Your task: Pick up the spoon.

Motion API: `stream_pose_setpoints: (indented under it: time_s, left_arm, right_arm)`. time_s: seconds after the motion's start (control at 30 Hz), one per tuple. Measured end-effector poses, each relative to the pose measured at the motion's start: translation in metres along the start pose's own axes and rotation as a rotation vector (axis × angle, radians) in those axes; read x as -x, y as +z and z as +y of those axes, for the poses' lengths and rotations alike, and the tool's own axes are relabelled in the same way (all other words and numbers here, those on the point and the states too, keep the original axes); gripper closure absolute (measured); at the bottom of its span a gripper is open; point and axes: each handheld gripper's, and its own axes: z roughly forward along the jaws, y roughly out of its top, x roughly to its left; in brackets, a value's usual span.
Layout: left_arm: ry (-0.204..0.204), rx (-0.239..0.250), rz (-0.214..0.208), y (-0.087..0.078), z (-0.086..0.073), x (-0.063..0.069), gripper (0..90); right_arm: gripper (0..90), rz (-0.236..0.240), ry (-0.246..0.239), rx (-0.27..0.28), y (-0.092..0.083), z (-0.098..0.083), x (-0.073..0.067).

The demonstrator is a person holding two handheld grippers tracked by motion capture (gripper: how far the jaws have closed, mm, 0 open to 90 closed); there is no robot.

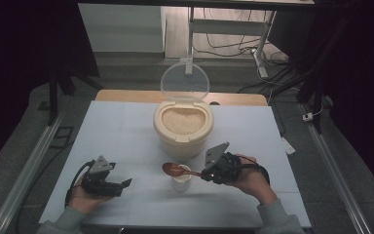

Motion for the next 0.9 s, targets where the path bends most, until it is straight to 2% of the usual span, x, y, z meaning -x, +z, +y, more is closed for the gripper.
stream_pose_setpoints:
  time_s: [0.17,0.3,0.47,0.7,0.9]
  left_arm:
    - [0.038,0.033,-0.023,-0.008,0.014,0.010,12.6]
    - [0.081,0.066,-0.063,-0.016,0.032,0.021,13.8]
    - [0.128,0.079,-0.106,-0.021,0.053,0.034,15.0]
    - [0.224,0.070,-0.163,-0.023,0.086,0.064,17.0]
    - [0.293,0.023,-0.212,-0.010,0.115,0.087,19.6]
  right_arm:
    - [78.1,-0.002,0.000,0.002,0.001,0.001,-0.001]
    - [78.1,0.004,-0.004,0.004,0.003,0.003,-0.001]
    - [78.1,-0.004,-0.013,0.000,0.004,0.005,-0.002]
    - [78.1,-0.004,-0.024,-0.001,0.007,0.010,-0.004]
    - [78.1,-0.009,-0.037,-0.001,0.010,0.015,-0.007]
